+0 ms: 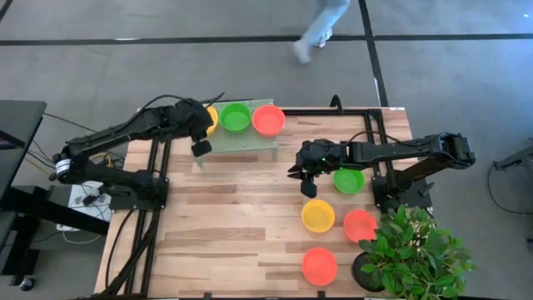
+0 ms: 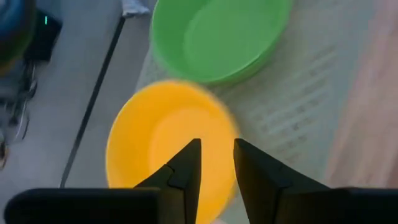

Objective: Pick & Place Mini bowls
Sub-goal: Stack the yellow bowl on top of the other yellow bowls on the shelf

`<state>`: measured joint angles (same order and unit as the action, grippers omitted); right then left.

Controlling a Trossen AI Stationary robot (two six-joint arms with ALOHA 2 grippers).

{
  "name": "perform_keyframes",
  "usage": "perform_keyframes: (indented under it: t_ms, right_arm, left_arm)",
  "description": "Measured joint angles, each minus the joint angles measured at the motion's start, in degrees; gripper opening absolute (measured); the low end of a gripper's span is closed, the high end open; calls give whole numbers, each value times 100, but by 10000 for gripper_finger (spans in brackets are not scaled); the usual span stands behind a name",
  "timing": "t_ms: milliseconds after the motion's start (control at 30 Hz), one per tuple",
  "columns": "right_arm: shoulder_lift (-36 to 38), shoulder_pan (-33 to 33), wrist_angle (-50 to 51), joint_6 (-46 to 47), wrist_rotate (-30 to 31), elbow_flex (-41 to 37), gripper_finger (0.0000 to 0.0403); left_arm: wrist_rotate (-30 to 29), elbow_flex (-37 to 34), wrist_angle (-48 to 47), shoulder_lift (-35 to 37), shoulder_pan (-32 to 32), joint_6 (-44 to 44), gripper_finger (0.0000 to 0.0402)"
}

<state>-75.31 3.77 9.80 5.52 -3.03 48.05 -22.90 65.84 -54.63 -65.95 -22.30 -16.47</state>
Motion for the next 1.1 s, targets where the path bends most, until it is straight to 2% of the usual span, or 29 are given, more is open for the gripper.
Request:
perform_keyframes:
  t_ms: [200, 400, 567, 667, 900, 1100]
  right_arm:
    - [0, -283, 47, 2, -2, 0, 72]
    - [-163, -701, 308, 99, 1, 8, 72]
    - [-448, -834, 1064, 750, 19, 8, 72]
    - [-470, -811, 1937, 979, 5, 9, 72]
    - [-452, -846, 3424, 2260, -21, 9, 72]
    - [-511, -984, 3576, 2670, -313, 4, 72]
  left_arm:
    - [168, 0, 296, 245, 1000, 477, 97]
    - [1242, 0, 543, 238, 1924, 1080, 97]
    - [1310, 0, 671, 98, 2527, 1097, 97]
    - [1312, 0, 859, 16, 2676, 1091, 97]
    - [1309, -7, 999, -77, 2633, 981, 97]
    - [1309, -4, 1013, -117, 2631, 948, 97]
